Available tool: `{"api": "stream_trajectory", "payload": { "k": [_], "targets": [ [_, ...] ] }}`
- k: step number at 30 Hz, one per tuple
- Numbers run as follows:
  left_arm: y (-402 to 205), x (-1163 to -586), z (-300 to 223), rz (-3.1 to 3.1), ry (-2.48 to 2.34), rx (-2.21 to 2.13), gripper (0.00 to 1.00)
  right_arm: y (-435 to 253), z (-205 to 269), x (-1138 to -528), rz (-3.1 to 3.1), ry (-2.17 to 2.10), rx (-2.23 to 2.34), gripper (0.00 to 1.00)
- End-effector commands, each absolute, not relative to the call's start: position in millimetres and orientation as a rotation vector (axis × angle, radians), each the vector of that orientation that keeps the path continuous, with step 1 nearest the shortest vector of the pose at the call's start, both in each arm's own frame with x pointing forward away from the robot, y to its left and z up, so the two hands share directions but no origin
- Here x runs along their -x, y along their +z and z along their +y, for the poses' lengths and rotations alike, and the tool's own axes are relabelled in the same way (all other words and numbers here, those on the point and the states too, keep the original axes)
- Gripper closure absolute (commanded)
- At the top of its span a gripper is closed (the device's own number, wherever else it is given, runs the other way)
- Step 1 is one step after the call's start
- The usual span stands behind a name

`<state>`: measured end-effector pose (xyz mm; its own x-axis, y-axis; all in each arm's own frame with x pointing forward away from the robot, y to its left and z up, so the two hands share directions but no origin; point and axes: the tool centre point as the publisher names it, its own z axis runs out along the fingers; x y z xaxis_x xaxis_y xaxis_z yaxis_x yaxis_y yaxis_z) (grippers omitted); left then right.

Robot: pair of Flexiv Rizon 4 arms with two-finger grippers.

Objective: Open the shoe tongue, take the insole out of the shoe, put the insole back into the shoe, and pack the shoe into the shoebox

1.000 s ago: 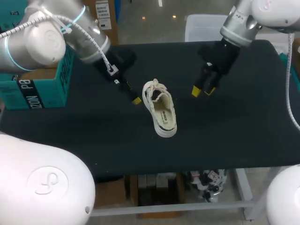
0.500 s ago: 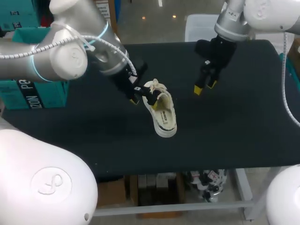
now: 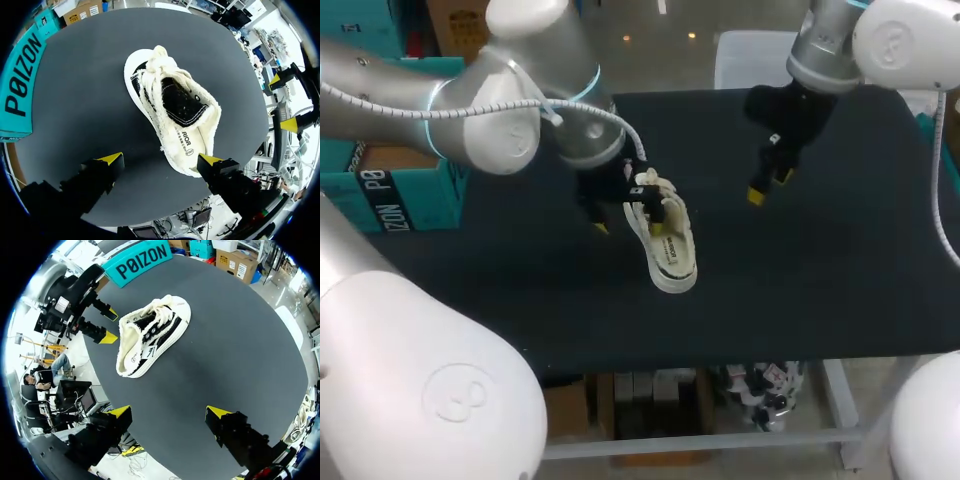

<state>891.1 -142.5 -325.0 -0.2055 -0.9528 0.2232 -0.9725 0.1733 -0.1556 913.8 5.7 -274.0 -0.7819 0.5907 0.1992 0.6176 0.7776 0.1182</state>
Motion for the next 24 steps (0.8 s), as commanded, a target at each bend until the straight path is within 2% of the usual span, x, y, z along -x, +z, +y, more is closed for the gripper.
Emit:
{"api": "stream_trajectory", "payload": {
  "k": [1, 5, 11, 16, 18, 19, 20, 24],
  "targets": [
    [-339, -901, -148, -2.347, 0.373, -2.001, 0.00, -274, 7, -911, -2.857, -0.233, 0.948, 0.00],
    [-352, -911, -148, -2.320, 0.361, -2.047, 0.07, -275, 2, -914, -2.900, -0.205, 0.905, 0.00],
    [-366, -926, -145, -2.289, 0.378, -2.154, 0.50, -281, -5, -914, -3.004, -0.164, 0.777, 0.00],
    [-374, -934, -146, -2.291, 0.390, -2.186, 0.56, -280, -15, -920, -3.024, -0.158, 0.704, 0.00],
    [-375, -937, -146, -2.289, 0.396, -2.203, 0.62, -279, -18, -922, -3.032, -0.141, 0.679, 0.00],
    [-375, -938, -146, -2.284, 0.402, -2.196, 0.78, -278, -19, -922, -3.034, -0.135, 0.668, 0.00],
    [-375, -939, -146, -2.282, 0.406, -2.204, 1.00, -277, -20, -923, -3.033, -0.135, 0.667, 0.00],
    [-371, -940, -147, -2.278, 0.442, -2.181, 1.00, -276, -24, -924, -3.036, -0.123, 0.642, 0.00]
  ]
}}
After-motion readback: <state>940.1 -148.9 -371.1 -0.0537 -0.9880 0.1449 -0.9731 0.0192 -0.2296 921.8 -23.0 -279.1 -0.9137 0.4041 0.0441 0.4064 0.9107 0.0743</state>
